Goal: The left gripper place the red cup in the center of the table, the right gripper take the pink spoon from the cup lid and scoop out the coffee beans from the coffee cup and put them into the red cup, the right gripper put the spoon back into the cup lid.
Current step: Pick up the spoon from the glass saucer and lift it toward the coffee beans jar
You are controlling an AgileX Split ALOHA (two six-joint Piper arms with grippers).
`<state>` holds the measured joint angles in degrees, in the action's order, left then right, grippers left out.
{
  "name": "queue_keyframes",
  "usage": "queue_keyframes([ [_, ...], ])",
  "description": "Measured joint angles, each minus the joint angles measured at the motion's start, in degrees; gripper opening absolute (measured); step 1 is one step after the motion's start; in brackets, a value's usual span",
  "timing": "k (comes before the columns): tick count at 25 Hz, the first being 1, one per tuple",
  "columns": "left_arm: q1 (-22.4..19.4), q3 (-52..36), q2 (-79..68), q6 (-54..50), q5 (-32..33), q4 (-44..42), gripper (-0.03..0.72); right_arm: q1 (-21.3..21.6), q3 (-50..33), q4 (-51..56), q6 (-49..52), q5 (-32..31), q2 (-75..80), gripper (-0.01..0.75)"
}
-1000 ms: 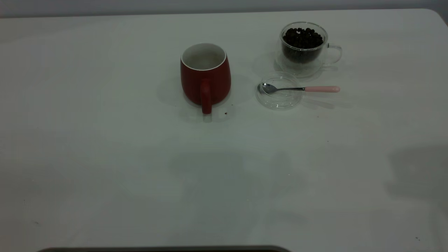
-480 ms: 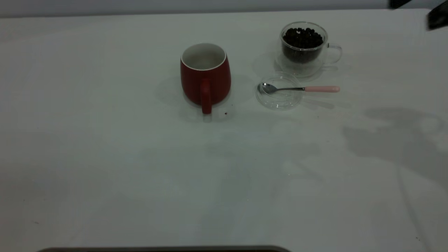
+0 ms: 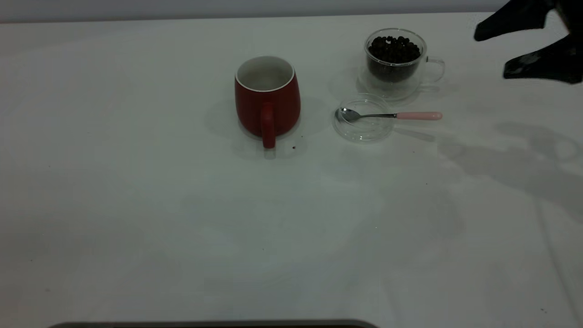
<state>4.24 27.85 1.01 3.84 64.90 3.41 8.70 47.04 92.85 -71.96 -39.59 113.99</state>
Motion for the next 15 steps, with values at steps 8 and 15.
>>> queue_keyframes([
  [8, 0.0, 0.0, 0.0, 0.0, 0.0, 0.0, 0.586, 0.14, 1.02, 9.45, -6.96, -1.75, 10.56, 0.672],
  [15, 0.0, 0.0, 0.0, 0.0, 0.0, 0.02, 0.586, 0.77, 5.95, 9.81, -8.63, -4.68, 19.33, 0.672],
])
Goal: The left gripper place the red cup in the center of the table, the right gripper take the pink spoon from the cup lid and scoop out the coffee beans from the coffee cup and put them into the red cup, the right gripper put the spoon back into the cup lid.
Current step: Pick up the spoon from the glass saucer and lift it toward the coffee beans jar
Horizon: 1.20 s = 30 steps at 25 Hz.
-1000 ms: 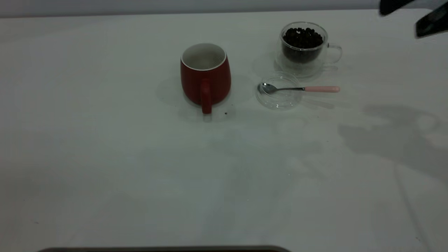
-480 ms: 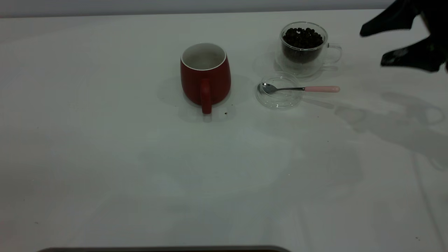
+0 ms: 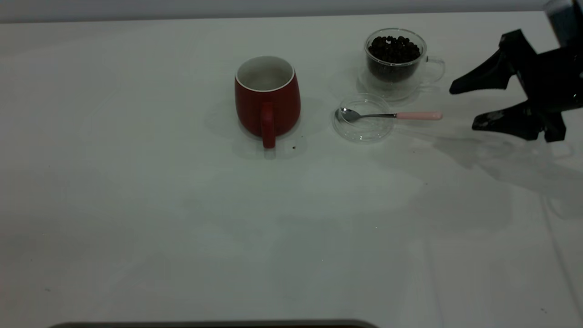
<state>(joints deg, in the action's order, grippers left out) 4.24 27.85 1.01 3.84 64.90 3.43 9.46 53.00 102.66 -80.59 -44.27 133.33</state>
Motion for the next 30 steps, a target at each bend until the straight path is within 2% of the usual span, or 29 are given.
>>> queue_keyframes([
  [17, 0.0, 0.0, 0.0, -0.06, 0.0, 0.0, 0.586, 0.05, 8.24, 0.22, -2.05, -8.49, 10.03, 0.672],
  [30, 0.0, 0.0, 0.0, -0.06, 0.0, 0.0, 0.586, -4.98, 12.52, 0.17, -0.75, -8.93, 12.71, 0.67],
])
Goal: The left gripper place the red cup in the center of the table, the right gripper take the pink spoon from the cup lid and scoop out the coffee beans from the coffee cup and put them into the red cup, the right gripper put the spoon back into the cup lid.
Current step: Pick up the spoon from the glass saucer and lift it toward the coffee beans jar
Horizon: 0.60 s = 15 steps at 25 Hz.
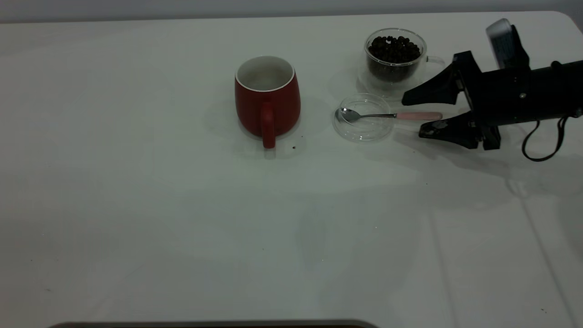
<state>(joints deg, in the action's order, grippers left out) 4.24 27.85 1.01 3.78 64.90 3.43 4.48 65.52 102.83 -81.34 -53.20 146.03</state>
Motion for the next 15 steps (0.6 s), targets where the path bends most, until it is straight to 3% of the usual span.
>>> queue_keyframes([
  [5, 0.0, 0.0, 0.0, 0.0, 0.0, 0.0, 0.586, -0.21, 1.3, 0.03, 0.0, -0.4, 0.05, 0.65],
  [15, 0.0, 0.0, 0.0, 0.03, 0.0, 0.0, 0.586, -0.21, 1.53, 0.03, 0.5, -2.48, 0.05, 0.529],
])
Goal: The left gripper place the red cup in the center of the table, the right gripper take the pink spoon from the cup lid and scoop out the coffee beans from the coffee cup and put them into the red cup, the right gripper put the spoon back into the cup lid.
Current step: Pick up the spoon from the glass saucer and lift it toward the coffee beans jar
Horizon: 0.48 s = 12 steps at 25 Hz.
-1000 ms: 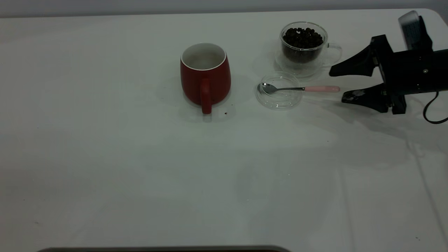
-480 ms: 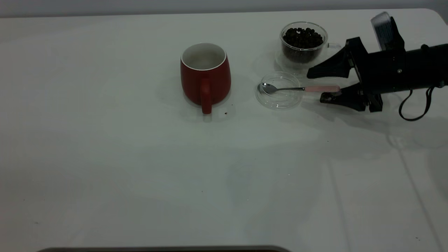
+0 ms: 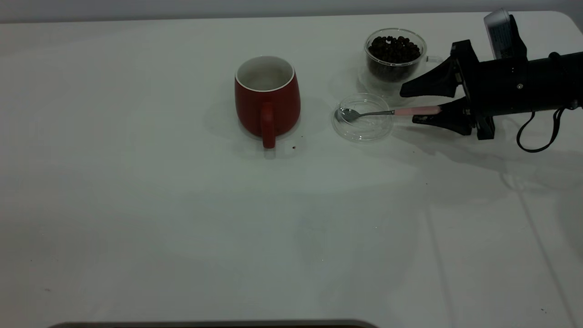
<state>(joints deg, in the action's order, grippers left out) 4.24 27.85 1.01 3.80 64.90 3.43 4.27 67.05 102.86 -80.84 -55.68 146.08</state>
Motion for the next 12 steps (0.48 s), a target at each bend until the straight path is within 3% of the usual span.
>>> queue_keyframes([
  [7, 0.0, 0.0, 0.0, 0.0, 0.0, 0.0, 0.586, 0.0, 0.0, 0.0, 0.12, -0.11, 0.0, 0.485],
  [12, 0.0, 0.0, 0.0, 0.0, 0.0, 0.0, 0.586, 0.0, 0.0, 0.0, 0.17, -0.17, 0.0, 0.352],
])
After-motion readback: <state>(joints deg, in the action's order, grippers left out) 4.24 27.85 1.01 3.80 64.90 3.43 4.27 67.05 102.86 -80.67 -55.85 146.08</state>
